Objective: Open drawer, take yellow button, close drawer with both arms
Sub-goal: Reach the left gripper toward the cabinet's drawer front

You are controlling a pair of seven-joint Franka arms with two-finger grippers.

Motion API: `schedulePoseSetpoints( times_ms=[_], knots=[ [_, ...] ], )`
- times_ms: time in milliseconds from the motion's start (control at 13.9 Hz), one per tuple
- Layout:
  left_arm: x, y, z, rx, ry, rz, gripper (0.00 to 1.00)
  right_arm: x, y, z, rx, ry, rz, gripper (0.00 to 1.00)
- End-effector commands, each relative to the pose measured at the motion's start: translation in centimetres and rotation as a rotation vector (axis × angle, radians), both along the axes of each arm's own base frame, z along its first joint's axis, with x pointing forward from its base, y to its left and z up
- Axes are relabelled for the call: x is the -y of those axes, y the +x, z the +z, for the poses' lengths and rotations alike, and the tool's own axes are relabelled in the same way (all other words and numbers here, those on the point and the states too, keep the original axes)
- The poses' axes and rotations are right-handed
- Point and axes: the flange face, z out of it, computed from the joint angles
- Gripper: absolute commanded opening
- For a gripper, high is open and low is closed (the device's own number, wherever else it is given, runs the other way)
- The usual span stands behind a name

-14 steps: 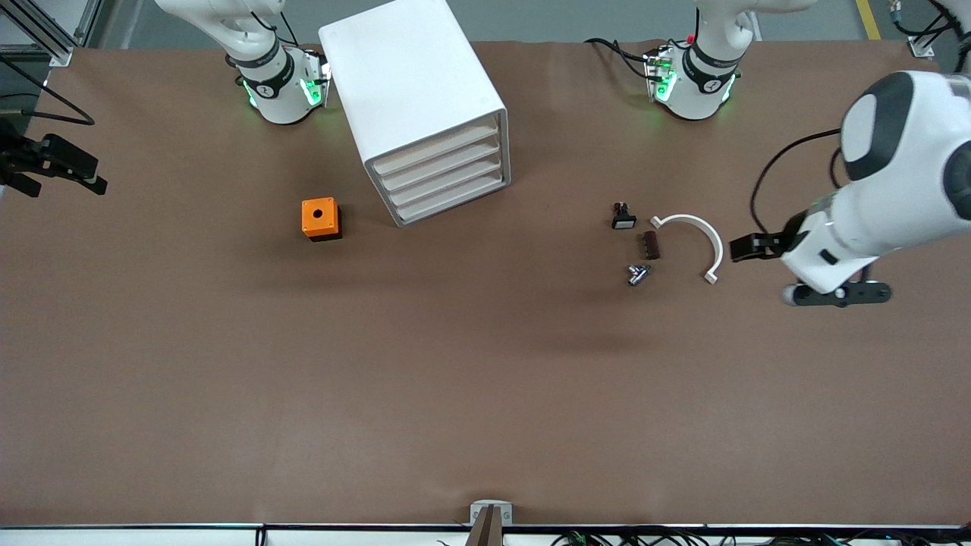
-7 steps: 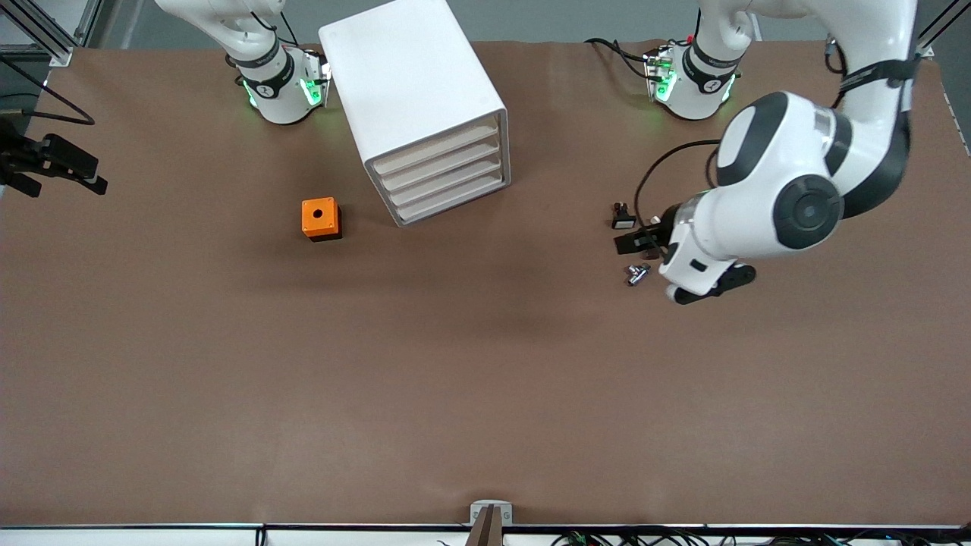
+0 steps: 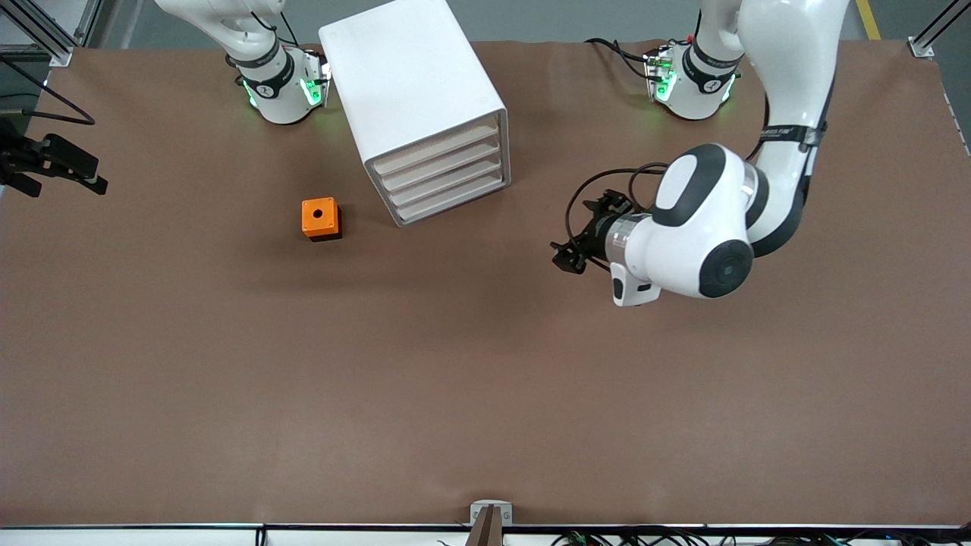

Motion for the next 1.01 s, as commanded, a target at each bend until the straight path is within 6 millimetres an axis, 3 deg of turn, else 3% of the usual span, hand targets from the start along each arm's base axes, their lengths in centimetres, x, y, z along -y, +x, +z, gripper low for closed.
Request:
schedulePoseSetpoints(
  times_ms=[0,360,576,720,936],
  knots=[
    [2.8,-1.3,-1.6,-0.211,0.091,0.125,0.99,0.0,-0.4,0.5,0.003,0.003,0.006,1.00],
    [5.6,-4.0,-5.0,-0.562,0.266,0.252,0.99,0.2,-0.5,0.5,0.002,0.003,0.001,1.00],
    [5.9,-4.0,-8.3,-0.712,0.353,0.354,0.99,0.2,-0.5,0.5,0.002,0.003,0.003,1.00],
    [6.6,-4.3,-9.5,-0.797,0.379,0.390,0.99,0.2,-0.6,0.4,-0.009,0.004,0.002,1.00],
    [7.3,-4.5,-12.2,-0.951,0.437,0.463,0.87,0.2,-0.6,0.4,-0.009,0.004,0.002,1.00]
  ],
)
